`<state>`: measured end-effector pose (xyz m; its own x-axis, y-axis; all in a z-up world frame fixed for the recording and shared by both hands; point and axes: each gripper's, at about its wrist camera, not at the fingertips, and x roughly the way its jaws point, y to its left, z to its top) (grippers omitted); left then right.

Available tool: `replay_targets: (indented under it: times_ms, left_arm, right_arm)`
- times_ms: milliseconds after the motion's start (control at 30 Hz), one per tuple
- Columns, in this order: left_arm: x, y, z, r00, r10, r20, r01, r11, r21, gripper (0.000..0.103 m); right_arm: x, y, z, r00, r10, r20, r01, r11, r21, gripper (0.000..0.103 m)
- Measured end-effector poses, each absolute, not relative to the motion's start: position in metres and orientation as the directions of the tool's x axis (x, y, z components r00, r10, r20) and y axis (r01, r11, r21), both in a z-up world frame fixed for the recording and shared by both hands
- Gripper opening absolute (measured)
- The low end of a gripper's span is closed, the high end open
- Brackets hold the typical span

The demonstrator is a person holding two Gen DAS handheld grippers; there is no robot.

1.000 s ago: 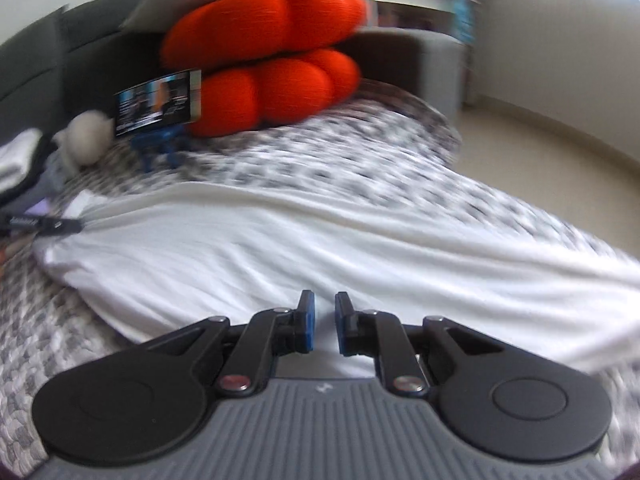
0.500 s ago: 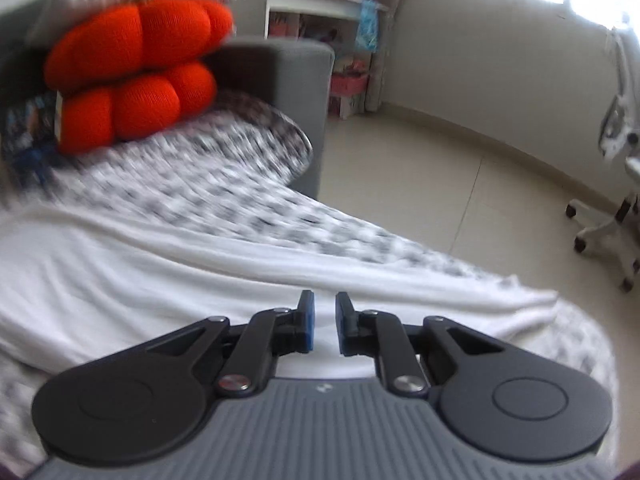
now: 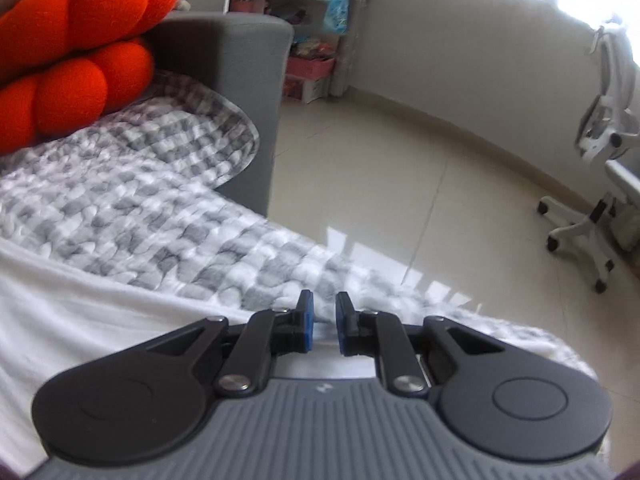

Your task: Fold clothes

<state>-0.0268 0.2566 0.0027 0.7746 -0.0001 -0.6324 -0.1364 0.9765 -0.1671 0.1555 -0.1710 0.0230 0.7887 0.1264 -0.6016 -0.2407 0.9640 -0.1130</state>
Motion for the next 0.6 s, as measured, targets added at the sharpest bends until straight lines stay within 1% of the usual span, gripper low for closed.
replay_targets:
  times_ms: [67,100,200,267,333,400,467,600]
  left_arm:
    - [-0.024,0.253,0.001,0.775,-0.009,-0.632,-0.135,0.975,-0.179,0.028]
    - [-0.023,0.25,0.001,0.778,-0.016,-0.628,-0.129,0.974,-0.185,0.028]
    - [-0.02,0.239,0.0,0.785,-0.035,-0.619,-0.11,0.975,-0.194,0.029]
    - [-0.017,0.231,-0.001,0.784,-0.042,-0.619,-0.099,0.977,-0.191,0.03]
    - [-0.014,0.225,-0.002,0.781,-0.03,-0.624,-0.103,0.979,-0.175,0.031]
    - [-0.013,0.225,-0.003,0.779,-0.02,-0.627,-0.104,0.981,-0.161,0.031]
    - [-0.014,0.227,-0.004,0.777,-0.027,-0.628,-0.102,0.981,-0.168,0.031]
    - [-0.013,0.224,-0.005,0.776,-0.016,-0.631,-0.098,0.984,-0.146,0.032]
  right_arm:
    - [0.148,-0.188,0.031,0.782,0.183,-0.596,-0.244,0.97,-0.023,0.017]
    - [0.144,-0.193,0.032,0.768,0.206,-0.606,-0.262,0.965,-0.004,0.017]
    - [0.135,-0.196,0.026,0.719,0.249,-0.649,-0.331,0.944,-0.005,0.017]
    - [0.137,-0.195,0.017,0.713,0.214,-0.667,-0.309,0.951,-0.025,0.017]
    - [0.139,-0.212,0.018,0.749,0.132,-0.65,-0.189,0.982,-0.018,0.031]
    - [0.142,-0.232,0.02,0.777,0.04,-0.628,-0.054,0.999,-0.003,0.031]
    - [0.133,-0.267,0.025,0.795,0.034,-0.605,0.042,0.993,0.111,0.031]
    - [0.11,-0.322,0.024,0.821,0.063,-0.567,0.152,0.934,0.324,0.031]
